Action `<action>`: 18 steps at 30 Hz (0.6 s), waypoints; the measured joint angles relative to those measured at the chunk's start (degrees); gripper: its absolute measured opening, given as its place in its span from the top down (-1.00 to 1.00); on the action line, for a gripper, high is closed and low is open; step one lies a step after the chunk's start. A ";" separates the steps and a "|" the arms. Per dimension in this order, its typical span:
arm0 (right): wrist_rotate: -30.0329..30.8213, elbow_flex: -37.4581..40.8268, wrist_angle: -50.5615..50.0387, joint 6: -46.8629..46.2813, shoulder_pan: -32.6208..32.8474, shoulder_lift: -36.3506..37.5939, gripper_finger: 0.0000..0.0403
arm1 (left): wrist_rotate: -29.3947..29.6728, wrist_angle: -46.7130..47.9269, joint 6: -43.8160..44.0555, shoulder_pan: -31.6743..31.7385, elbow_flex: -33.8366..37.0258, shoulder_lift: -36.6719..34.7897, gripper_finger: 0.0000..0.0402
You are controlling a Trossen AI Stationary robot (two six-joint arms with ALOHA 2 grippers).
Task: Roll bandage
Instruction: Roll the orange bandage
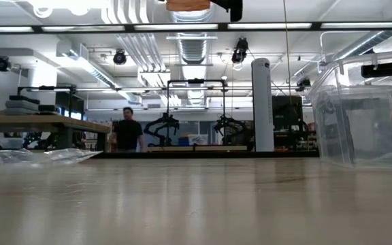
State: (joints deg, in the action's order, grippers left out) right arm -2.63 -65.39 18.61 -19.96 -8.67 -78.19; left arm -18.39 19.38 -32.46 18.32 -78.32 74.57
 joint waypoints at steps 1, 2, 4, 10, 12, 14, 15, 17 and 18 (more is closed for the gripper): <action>0.00 0.00 -0.07 -0.34 -0.01 0.00 -0.60 | 0.00 -0.16 -0.18 -0.22 0.00 -0.02 0.63; -0.22 0.00 -0.55 -0.74 -0.19 0.00 -0.57 | -0.01 -0.68 -0.60 -0.38 0.00 -0.02 0.64; -0.30 0.00 -1.96 -1.08 -0.69 0.00 -0.53 | -0.01 -1.65 -2.02 -0.93 0.00 -0.11 0.65; -1.94 -0.01 -2.88 -1.27 -1.72 -0.46 -0.38 | 0.58 -1.69 -2.85 -1.82 0.00 -0.18 0.64; -3.07 -0.25 -2.84 -1.16 -1.84 -0.46 -0.32 | 0.88 -1.99 -2.73 -1.83 -0.02 -0.18 0.61; -3.72 -0.52 -2.97 -0.99 -1.88 -0.50 -0.25 | 1.40 -2.08 -2.66 -1.87 -0.02 -0.18 0.61; -3.82 -0.64 -2.93 -0.74 -1.88 -0.52 -0.20 | 1.38 -2.21 -2.64 -1.87 -0.02 -0.18 0.61; -3.89 -0.76 -2.85 -0.01 -1.86 -0.52 -0.09 | 1.46 -2.30 -2.63 -1.89 -0.04 -0.18 0.61; -3.91 -0.79 -2.88 0.04 -1.86 -0.52 -0.02 | 1.57 -2.26 -2.63 -1.88 -0.04 -0.18 0.61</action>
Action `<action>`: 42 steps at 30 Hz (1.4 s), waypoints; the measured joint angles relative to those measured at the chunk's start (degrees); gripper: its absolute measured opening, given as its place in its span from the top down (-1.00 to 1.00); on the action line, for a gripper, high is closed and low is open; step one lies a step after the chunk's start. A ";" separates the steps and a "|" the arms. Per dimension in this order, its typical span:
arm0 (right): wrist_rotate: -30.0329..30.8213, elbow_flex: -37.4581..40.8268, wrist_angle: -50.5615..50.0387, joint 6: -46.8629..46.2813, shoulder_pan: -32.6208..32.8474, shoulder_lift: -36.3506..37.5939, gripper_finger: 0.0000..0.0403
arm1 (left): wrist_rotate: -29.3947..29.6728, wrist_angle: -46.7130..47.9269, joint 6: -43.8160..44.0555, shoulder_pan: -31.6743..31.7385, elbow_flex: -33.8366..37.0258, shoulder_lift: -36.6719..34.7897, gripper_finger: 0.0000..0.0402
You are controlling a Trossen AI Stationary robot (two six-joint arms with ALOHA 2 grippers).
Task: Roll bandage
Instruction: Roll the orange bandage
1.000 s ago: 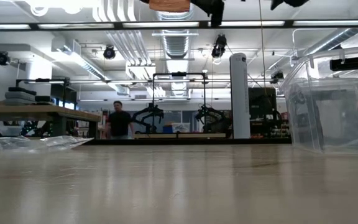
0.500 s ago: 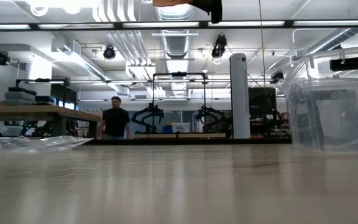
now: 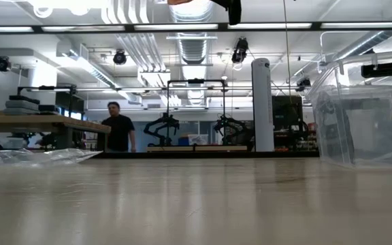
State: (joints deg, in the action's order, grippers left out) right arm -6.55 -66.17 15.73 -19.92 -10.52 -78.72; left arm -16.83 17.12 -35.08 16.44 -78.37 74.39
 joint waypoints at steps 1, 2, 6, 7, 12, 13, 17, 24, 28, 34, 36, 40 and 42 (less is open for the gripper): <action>0.02 0.00 -0.05 0.02 0.00 0.00 0.05 | 0.01 0.04 0.08 0.01 0.00 0.00 0.60; 0.02 0.00 -0.05 0.20 0.00 0.02 0.12 | 0.04 0.04 0.60 0.01 0.00 -0.01 0.59; 0.02 -0.08 0.07 3.71 0.00 0.02 0.37 | 0.01 0.99 6.68 0.16 -0.49 -0.38 0.47; 0.00 -0.10 0.18 5.47 0.00 0.02 0.42 | -0.01 1.75 8.03 0.24 -0.77 -0.52 0.42; 0.50 -0.09 -0.71 18.84 0.02 0.04 0.52 | -0.30 7.69 15.70 0.51 -1.40 -1.56 0.08; 0.63 -0.09 -1.09 22.56 -0.01 0.08 0.52 | -0.32 8.54 17.38 0.55 -1.40 -1.60 0.00; 1.46 -0.09 -2.17 36.07 0.41 0.09 0.50 | -0.61 11.46 21.96 0.64 -1.02 -1.38 -0.30; 7.00 -0.09 -3.13 51.59 2.24 -0.07 0.56 | -3.22 8.35 25.26 0.67 -0.85 -0.13 -0.67; 6.99 -0.09 -4.55 55.25 2.75 -0.07 0.57 | -2.82 7.88 24.37 0.62 -0.81 0.13 -0.76; 12.47 -0.04 -5.72 58.49 4.14 -0.04 0.58 | 13.15 11.79 10.92 0.42 -1.11 -2.11 -0.75; 14.51 -0.04 -5.89 58.47 4.69 0.06 0.58 | 11.30 10.85 8.60 0.44 -1.09 -2.51 -0.72; 15.37 -0.06 -7.61 55.83 4.84 0.17 0.57 | 2.28 7.71 6.11 0.27 -1.05 -2.62 -0.66; 15.42 0.02 -7.82 55.50 4.94 0.04 0.56 | 0.80 6.92 6.24 0.05 -1.05 -2.05 -0.64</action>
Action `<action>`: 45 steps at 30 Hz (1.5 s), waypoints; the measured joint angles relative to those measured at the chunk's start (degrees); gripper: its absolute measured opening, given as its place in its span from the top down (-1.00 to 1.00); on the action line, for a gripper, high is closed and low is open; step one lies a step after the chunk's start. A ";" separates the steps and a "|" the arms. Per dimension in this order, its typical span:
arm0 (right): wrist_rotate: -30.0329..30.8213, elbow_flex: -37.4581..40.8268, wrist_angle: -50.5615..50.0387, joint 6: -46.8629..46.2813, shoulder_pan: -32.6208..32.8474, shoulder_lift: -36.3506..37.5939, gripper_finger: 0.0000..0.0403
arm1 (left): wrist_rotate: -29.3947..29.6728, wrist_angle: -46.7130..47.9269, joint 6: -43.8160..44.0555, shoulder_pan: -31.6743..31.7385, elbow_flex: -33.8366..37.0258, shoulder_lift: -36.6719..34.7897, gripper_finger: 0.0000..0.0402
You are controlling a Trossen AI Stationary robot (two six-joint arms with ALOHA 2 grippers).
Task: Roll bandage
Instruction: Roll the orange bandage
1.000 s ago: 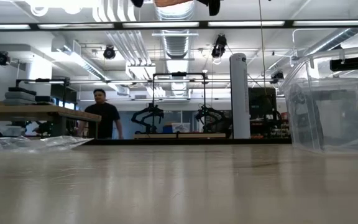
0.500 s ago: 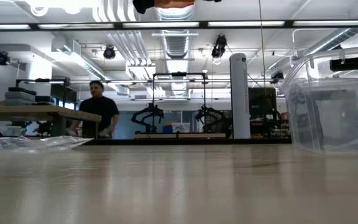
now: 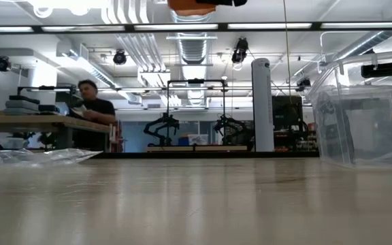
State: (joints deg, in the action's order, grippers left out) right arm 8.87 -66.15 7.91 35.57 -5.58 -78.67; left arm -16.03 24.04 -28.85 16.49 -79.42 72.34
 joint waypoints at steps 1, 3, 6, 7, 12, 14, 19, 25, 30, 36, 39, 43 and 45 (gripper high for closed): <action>-0.01 0.00 0.16 0.28 0.17 0.00 0.56 | 0.00 -0.65 0.89 0.00 0.02 0.52 -0.63; -0.27 -0.02 0.78 1.53 0.57 0.07 0.56 | 0.05 -1.34 3.40 0.07 0.20 1.97 -0.61; -0.24 0.00 0.90 3.90 1.31 0.07 0.56 | 0.08 -1.44 5.72 0.14 0.28 3.67 -0.57; -0.20 0.00 1.26 5.15 1.48 0.07 0.56 | 0.06 -1.54 5.97 0.11 0.28 4.09 -0.56; 0.88 -0.02 1.49 12.73 2.74 0.07 0.56 | -0.41 -0.95 7.07 0.07 0.33 5.20 -0.45; 1.78 -0.02 1.66 15.92 3.01 0.07 0.56 | -1.93 -0.98 7.26 0.11 0.33 5.05 -0.38; 2.93 -0.02 1.60 21.21 3.10 0.02 0.56 | -4.74 0.56 8.41 0.11 0.33 4.98 -0.01; 3.16 -0.02 1.35 20.10 3.12 -0.09 0.56 | -4.79 1.59 8.54 0.13 0.33 4.91 0.64; 3.08 -0.02 1.67 6.44 3.12 -0.07 0.43 | -2.65 1.92 7.44 0.04 0.33 3.94 0.74; 3.71 -0.75 2.19 -10.42 3.67 1.72 -0.06 | 4.97 2.62 1.83 0.06 0.33 2.30 0.64; 3.14 -3.05 -1.56 -14.95 3.78 2.19 -0.29 | 6.07 3.48 -0.44 -0.17 0.44 2.46 0.58; 2.70 -5.27 -4.40 -16.54 3.71 1.84 -0.52 | 6.56 2.82 -1.61 -1.05 0.48 3.39 0.64; 2.74 -5.35 -4.22 -16.88 3.70 1.09 -0.59 | 6.63 2.77 -2.20 -1.57 0.48 3.97 0.68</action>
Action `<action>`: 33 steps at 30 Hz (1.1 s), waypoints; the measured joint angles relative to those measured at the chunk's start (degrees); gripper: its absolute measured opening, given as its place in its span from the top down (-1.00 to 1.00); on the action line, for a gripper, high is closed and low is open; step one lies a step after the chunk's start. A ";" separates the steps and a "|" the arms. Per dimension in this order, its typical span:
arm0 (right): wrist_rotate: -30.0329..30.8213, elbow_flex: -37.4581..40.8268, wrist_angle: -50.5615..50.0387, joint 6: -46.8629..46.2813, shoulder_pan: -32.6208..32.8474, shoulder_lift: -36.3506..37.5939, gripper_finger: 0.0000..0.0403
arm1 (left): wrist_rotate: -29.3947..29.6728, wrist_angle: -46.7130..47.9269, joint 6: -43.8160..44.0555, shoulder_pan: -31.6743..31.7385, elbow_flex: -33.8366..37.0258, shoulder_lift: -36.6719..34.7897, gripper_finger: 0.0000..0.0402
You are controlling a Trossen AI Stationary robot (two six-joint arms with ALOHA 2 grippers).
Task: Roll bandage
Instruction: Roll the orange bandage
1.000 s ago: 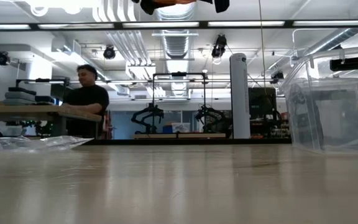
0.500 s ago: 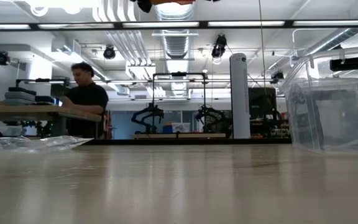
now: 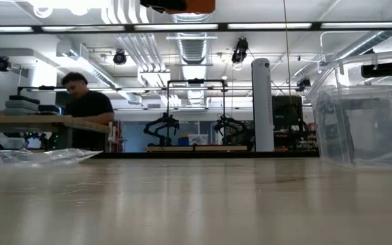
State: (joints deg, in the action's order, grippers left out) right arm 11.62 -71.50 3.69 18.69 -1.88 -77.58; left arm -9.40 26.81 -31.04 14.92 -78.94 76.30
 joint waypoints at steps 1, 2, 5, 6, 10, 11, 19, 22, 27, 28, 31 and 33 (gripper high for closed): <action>0.03 -0.13 0.08 -0.18 -0.09 -0.46 -0.60 | 0.05 -0.01 -0.01 -0.31 0.00 0.22 0.70; 0.04 -0.14 -0.27 -0.25 -0.20 -0.77 -0.61 | 0.10 0.09 -0.01 -0.61 0.02 0.32 0.70; 0.07 -0.25 -0.17 -0.19 -0.44 -1.75 -0.61 | 0.04 -0.44 -0.03 -1.87 0.02 0.34 0.68; 0.15 -0.21 -0.51 -0.32 -0.60 -1.79 -0.59 | -0.01 -0.89 -0.03 -2.24 0.02 0.21 0.66; -0.03 -0.19 0.63 -3.68 -0.62 -2.27 -0.47 | 0.11 -1.10 -0.24 -3.44 0.02 -0.59 0.63; -0.29 -0.21 0.45 -5.14 -0.62 -2.29 -0.43 | 0.26 -0.92 -0.52 -3.74 0.02 -0.78 0.63; -6.93 -0.51 0.61 -11.35 -0.60 -2.24 -0.15 | 0.41 -2.77 -2.11 -6.43 0.02 -1.75 0.66; -7.15 -0.51 0.91 -10.22 -0.58 -2.20 -0.06 | 0.43 -2.79 -2.29 -6.63 0.02 -1.87 0.61; -7.12 -0.51 1.17 -5.63 -0.58 -2.20 0.14 | 0.41 -2.89 -0.28 -6.63 0.02 -1.89 0.56; -7.10 -0.51 1.17 -5.29 -0.58 -2.20 0.19 | 0.38 -2.89 -0.13 -6.63 0.02 -1.89 0.56; -7.06 -0.49 1.32 -5.19 -0.58 -2.20 0.36 | 0.32 -2.87 0.25 -6.63 0.02 -2.11 0.53; -6.79 -0.49 1.46 -5.19 -0.58 -2.20 0.46 | 1.53 -2.88 1.79 -6.68 0.02 -2.38 0.48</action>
State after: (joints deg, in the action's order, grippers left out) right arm 4.82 -71.99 5.15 13.50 -2.46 -79.79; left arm -7.87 23.93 -29.25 8.24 -78.91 73.92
